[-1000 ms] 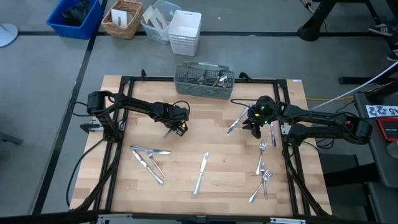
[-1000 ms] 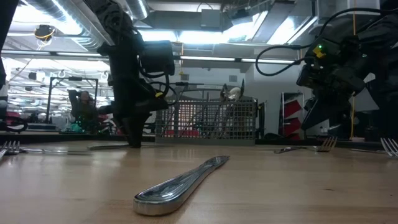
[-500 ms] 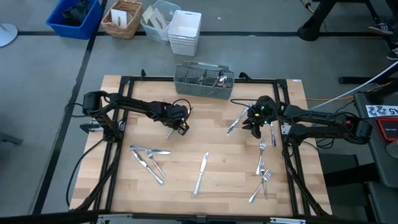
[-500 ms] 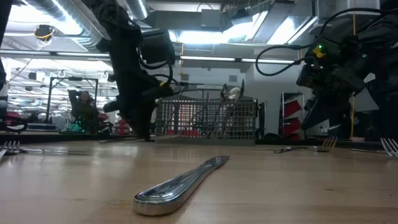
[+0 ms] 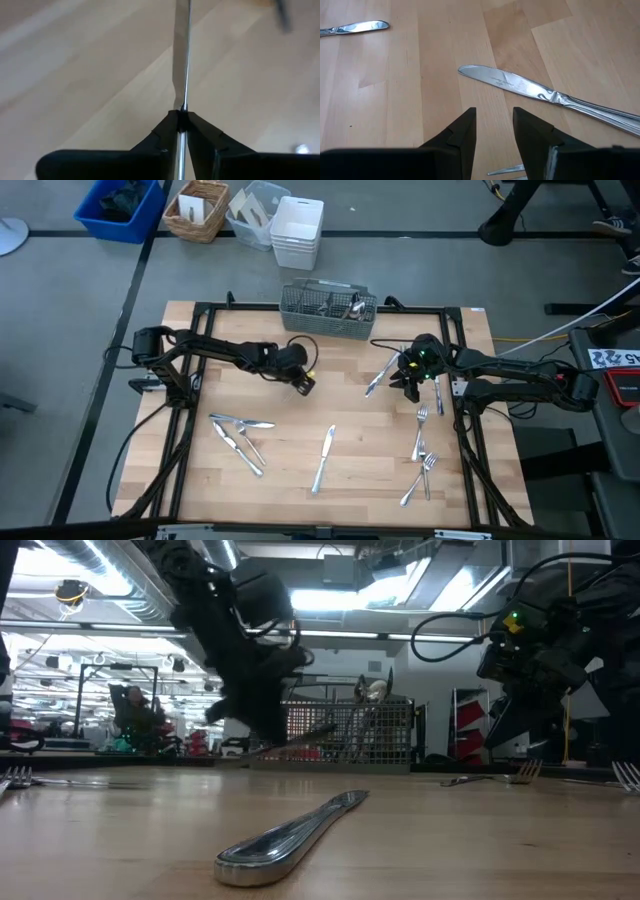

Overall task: Sort silverware
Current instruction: Put the table knife into the gray silverware organizer

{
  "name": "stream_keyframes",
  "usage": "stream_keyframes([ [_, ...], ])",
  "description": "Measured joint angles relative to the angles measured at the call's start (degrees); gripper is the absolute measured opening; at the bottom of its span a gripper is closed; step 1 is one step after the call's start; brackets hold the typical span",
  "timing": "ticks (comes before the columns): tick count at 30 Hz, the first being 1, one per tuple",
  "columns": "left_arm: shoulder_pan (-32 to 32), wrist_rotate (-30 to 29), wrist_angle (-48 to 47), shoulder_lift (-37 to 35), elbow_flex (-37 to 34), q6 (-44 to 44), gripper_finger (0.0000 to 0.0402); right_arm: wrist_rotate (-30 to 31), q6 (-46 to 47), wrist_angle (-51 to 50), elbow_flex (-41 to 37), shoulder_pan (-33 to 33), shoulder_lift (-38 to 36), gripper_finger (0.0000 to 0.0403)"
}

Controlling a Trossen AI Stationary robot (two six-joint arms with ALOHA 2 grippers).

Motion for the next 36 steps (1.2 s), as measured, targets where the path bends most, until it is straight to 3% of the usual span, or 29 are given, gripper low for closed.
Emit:
stream_keyframes([
  [8,1.4,0.2,12.6,-2.0,0.1,4.5,0.0004,0.0,0.0,0.0,0.0,0.0,0.0,0.0131],
  [25,3.8,0.0,11.9,-2.5,0.0,8.5,0.0001,-0.1,-0.1,0.0,0.0,0.0,0.0,0.0131],
  [30,3.8,-0.1,15.7,-0.5,0.0,19.8,0.0018,-0.1,-0.2,0.4,0.0,0.0,0.0,0.0131],
  [36,5.6,-0.7,23.8,5.3,0.0,28.5,0.008,-0.1,-0.2,0.5,0.0,0.0,0.0,0.0131],
])
